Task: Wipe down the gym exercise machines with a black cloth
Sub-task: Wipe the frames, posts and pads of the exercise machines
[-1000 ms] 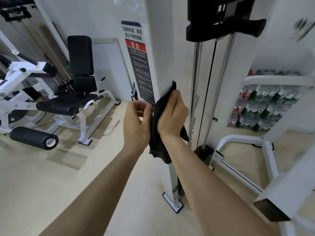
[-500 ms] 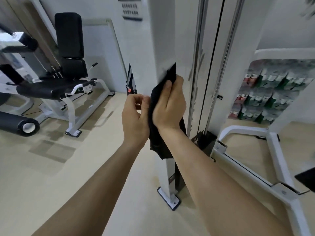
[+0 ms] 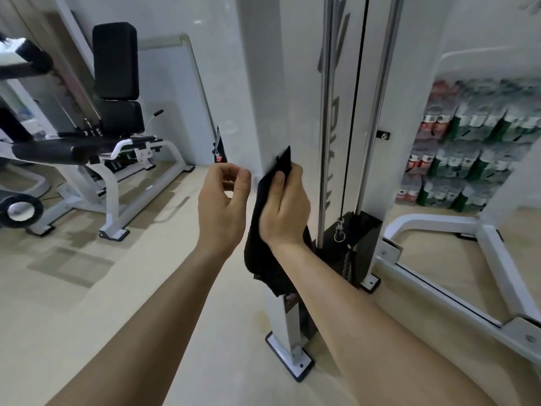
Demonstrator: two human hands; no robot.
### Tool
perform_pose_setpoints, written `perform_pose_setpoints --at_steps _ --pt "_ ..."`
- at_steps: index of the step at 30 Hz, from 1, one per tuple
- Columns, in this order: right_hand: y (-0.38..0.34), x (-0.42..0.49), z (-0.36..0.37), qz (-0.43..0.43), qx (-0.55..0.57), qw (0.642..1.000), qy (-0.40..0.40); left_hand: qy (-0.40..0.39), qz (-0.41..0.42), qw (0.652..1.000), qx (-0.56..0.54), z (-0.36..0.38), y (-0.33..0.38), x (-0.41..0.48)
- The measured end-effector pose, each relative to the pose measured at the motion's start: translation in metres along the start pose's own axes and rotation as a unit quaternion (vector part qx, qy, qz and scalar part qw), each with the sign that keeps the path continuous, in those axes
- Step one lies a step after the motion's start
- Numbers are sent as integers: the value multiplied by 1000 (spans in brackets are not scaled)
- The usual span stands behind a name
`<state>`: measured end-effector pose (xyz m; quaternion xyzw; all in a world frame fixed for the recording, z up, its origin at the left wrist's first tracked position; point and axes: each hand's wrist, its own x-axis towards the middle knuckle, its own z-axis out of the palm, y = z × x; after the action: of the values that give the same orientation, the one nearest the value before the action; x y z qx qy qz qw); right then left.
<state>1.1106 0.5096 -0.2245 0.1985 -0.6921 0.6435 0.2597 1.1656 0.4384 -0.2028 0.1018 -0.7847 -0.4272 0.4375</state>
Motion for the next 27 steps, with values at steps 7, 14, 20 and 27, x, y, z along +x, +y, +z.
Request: perform_pose_setpoints --at_steps 7,14,20,27 --pt "-19 32 0 -31 39 999 1 -3 46 999 -9 -1 5 -1" --pt "40 -1 2 -63 62 996 -21 13 20 1000 9 19 -33 -36" --pt "100 -47 0 -66 65 994 -50 3 -53 998 44 34 -82 -89" --pt "71 -32 -1 -31 59 997 -45 41 -31 997 59 29 -58 -87"
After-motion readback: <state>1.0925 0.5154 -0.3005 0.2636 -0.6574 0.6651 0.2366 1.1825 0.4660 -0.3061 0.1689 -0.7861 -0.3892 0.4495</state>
